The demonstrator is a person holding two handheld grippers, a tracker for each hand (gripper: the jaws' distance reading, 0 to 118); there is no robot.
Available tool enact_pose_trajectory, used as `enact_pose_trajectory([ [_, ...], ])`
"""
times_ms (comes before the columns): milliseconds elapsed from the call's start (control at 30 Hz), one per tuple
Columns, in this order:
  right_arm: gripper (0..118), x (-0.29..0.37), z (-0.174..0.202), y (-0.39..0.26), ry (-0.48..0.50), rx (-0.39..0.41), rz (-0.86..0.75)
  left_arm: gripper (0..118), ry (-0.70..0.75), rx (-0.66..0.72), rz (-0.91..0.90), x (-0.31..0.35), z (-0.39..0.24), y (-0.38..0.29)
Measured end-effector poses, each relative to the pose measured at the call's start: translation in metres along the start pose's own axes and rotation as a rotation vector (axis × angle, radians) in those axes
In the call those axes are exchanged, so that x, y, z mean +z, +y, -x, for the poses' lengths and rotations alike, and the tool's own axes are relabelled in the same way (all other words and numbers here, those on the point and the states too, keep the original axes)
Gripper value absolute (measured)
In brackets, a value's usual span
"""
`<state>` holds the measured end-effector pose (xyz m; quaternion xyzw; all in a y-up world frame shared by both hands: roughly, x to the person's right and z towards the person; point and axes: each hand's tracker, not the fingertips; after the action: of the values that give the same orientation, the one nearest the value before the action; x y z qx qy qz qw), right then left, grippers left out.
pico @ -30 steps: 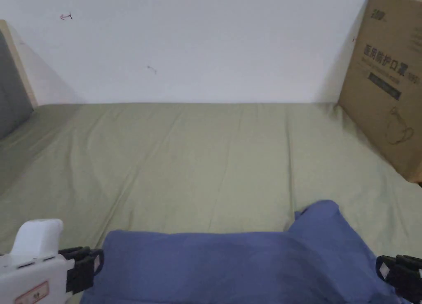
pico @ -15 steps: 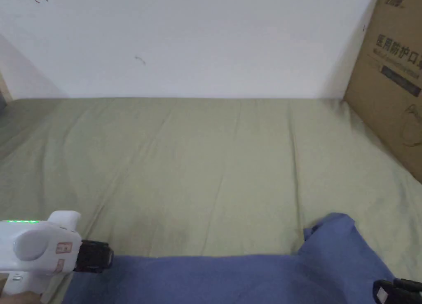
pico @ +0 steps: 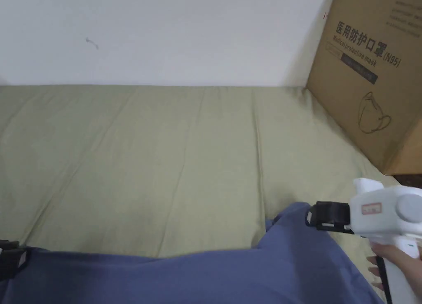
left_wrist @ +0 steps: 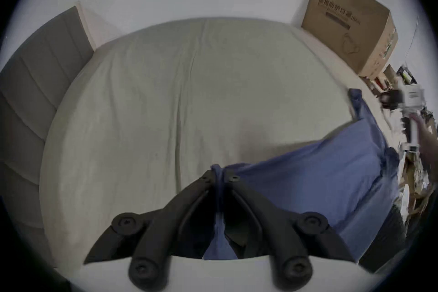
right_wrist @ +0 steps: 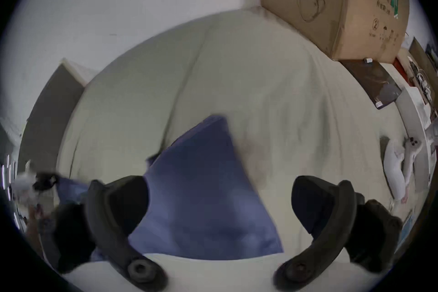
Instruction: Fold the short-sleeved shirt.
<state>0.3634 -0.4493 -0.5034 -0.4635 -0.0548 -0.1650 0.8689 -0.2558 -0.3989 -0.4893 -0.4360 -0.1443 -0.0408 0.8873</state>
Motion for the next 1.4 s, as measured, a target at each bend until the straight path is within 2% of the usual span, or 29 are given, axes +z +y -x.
enact_pose_trajectory([
  [100,117,-0.043,0.007,0.015,-0.062,-0.021,0.168,5,-0.007,0.01,-0.009,0.011,0.0,0.0],
  [167,111,-0.06,0.012,0.011,-0.087,0.024,0.252,5,-0.007,0.008,-0.01,0.014,0.0,-0.002],
  [200,95,-0.062,0.01,0.015,-0.099,0.074,0.256,5,-0.008,0.01,-0.006,0.014,0.001,-0.003],
  [233,74,-0.058,0.017,0.013,-0.164,0.151,0.216,5,-0.009,0.013,0.005,0.013,0.001,-0.004],
  [267,61,-0.052,0.023,0.01,-0.201,0.221,0.175,5,-0.003,0.016,0.011,0.014,0.001,-0.004],
  [300,26,-0.045,0.023,0.013,-0.116,0.246,0.135,5,-0.009,0.024,0.014,0.013,0.004,-0.006],
  [333,0,-0.027,0.031,0.005,-0.007,0.218,0.138,5,-0.015,0.03,0.011,0.015,0.004,-0.007],
  [400,0,0.002,0.027,0.009,-0.007,0.165,0.103,5,-0.017,0.038,0.009,0.018,0.002,-0.008],
  [500,0,0.047,0.023,0.002,-0.006,0.157,-0.028,5,-0.023,0.059,-0.015,0.028,0.001,-0.011],
  [600,0,0.108,0.019,-0.014,0.049,0.123,-0.133,5,-0.021,0.068,-0.046,0.046,0.001,-0.02],
  [700,0,0.171,0.024,-0.057,0.08,0.134,-0.154,5,-0.024,0.075,-0.089,0.072,0.001,-0.033],
  [733,0,0.179,0.011,-0.059,0.102,0.112,-0.136,5,-0.046,0.071,-0.118,0.082,0.001,-0.039],
  [833,0,0.222,0.002,-0.107,0.112,0.106,-0.133,5,-0.076,0.105,-0.135,0.111,0.002,-0.067],
  [1033,0,0.242,-0.033,-0.202,0.107,0.066,-0.042,5,-0.146,0.111,-0.072,0.139,-0.001,-0.151],
  [1133,0,0.222,-0.048,-0.242,0.09,-0.005,0.042,5,-0.125,0.124,0.011,0.128,-0.002,-0.19],
  [1200,0,0.202,-0.055,-0.263,0.064,0.001,0.089,5,-0.124,0.133,0.019,0.116,-0.002,-0.209],
  [1233,0,0.193,-0.057,-0.266,0.017,0.021,0.109,5,-0.122,0.142,0.029,0.111,0.0,-0.214],
  [1300,0,0.185,-0.057,-0.268,0.01,0.013,0.12,6,-0.136,0.154,0.048,0.105,-0.001,-0.22],
  [1333,8,0.188,-0.054,-0.267,0.001,0.012,0.108,16,-0.151,0.153,0.076,0.104,-0.001,-0.219],
  [1367,22,0.193,-0.049,-0.265,-0.026,0.017,0.083,34,-0.136,0.153,0.071,0.107,-0.003,-0.218],
  [1400,45,0.19,-0.059,-0.262,-0.041,0.03,0.071,53,-0.104,0.139,0.066,0.111,-0.004,-0.217],
])
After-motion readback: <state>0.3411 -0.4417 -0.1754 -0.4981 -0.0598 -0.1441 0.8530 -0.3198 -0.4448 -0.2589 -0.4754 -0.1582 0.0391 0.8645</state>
